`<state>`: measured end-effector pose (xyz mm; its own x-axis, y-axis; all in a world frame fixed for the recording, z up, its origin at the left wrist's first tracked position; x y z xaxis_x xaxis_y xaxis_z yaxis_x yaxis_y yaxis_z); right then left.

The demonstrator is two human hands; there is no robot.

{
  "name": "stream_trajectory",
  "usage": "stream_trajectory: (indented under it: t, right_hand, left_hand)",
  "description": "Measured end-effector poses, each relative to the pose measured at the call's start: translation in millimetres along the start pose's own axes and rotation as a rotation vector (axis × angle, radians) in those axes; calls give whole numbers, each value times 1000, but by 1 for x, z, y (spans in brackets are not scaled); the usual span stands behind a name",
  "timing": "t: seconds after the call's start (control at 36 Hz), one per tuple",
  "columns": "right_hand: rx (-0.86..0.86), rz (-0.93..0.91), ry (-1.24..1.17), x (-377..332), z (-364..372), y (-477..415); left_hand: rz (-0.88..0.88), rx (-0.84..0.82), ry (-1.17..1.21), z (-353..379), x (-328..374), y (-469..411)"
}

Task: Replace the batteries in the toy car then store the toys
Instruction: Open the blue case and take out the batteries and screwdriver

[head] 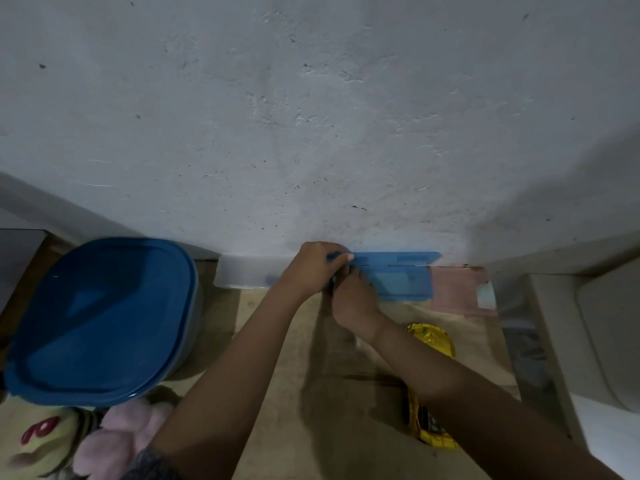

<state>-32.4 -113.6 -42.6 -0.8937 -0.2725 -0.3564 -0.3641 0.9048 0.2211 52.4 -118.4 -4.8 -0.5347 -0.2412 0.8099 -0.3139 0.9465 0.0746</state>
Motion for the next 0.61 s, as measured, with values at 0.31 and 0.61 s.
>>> stream_trajectory:
  t: [0.31, 0.61]
  right_hand:
    - [-21, 127, -357, -2, -3, -4]
    - [-41, 112, -248, 0, 11, -6]
  left_hand:
    - [-45, 13, 59, 2, -2, 0]
    - [-55, -29, 20, -2, -2, -5]
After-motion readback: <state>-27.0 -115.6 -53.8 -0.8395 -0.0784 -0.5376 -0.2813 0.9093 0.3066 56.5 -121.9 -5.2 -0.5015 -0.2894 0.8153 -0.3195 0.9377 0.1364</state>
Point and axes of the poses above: each hand's wrist, its own y-axis away from the middle knuckle, its own z-axis out of the palm, x = y × z, the point moved 6 cm from there along -y, towards the middle knuckle, and after that the axes turned 13 degrees about x, right-handed, at the moved point
